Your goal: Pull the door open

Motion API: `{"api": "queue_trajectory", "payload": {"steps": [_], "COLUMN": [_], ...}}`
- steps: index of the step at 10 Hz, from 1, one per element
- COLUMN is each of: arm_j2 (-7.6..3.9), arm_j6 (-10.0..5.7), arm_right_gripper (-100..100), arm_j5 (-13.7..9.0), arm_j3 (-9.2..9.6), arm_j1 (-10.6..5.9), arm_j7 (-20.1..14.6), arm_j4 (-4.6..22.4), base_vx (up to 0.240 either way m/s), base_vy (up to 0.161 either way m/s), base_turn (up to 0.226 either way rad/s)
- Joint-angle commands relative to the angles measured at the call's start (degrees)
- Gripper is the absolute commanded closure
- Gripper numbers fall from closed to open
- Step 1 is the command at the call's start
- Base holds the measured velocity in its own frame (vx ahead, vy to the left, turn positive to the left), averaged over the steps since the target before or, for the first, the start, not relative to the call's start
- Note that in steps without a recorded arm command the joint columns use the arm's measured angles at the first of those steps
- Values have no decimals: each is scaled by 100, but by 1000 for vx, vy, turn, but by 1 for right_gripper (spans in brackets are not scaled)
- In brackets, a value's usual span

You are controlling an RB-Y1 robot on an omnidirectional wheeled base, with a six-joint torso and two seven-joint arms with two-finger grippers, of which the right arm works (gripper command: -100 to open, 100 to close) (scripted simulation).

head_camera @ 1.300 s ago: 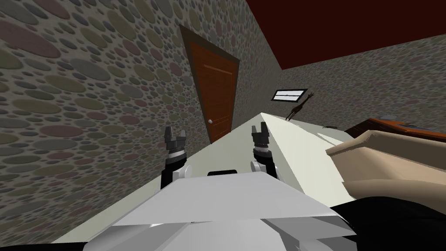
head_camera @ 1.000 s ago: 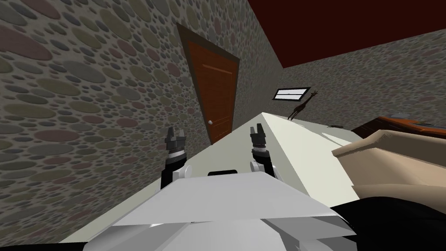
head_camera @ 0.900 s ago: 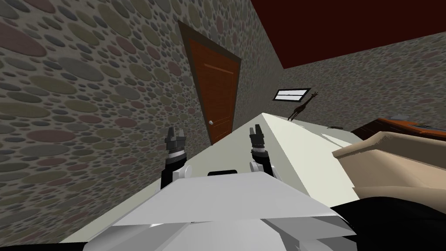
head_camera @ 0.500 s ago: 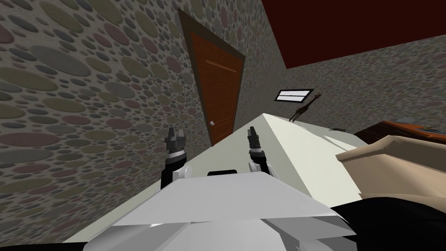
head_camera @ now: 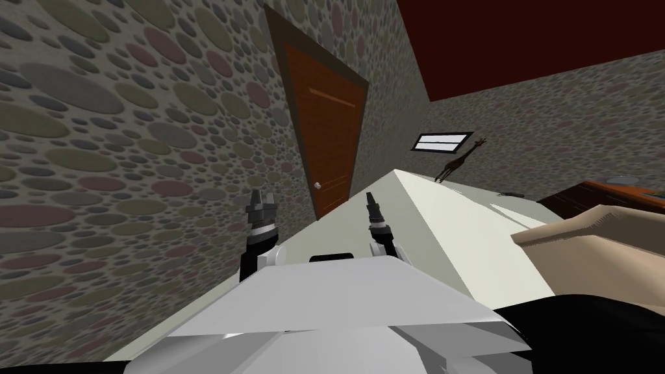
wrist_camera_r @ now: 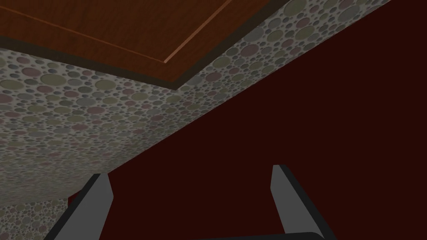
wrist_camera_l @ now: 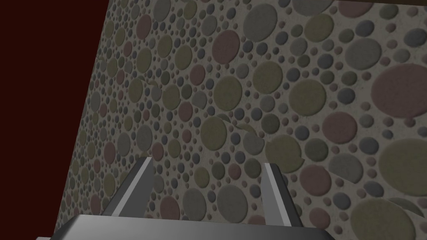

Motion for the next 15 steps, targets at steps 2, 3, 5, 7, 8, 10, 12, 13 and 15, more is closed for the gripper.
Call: {"api": "queue_trajectory", "payload": {"steps": [2, 3, 5, 7, 8, 10, 12, 13, 15], "arm_j2": [-46, -62, -95, -119, -131, -152, -166, -173, -182], "arm_j6": [-95, -130, -199, -272, -309, -383, -459, -496, -572], "arm_right_gripper": [-100, -100, -100, -100, -100, -100, -100, -100, -100], "arm_j5": [157, 219, 345, 477, 543, 677, 814, 883, 1020], "arm_j3": [7, 11, 18, 26, 30, 37, 45, 49, 57], "arm_j1": [-100, -134, -204, -278, -315, -389, -465, -504, -580], "arm_j7": [314, 433, 672, 924, 1050, 1306, 1566, 1697, 1958], "arm_j4": [361, 495, 764, 1048, 1190, 1478, 1772, 1919, 2212], "base_vx": [95, 94, 89, 117, 94, 112, 95, 84, 99], "base_vy": [46, 47, 52, 48, 48, 35, 47, 37, 57], "base_turn": [16, 15, 15, 18, 18, 18, 18, 17, 20]}}
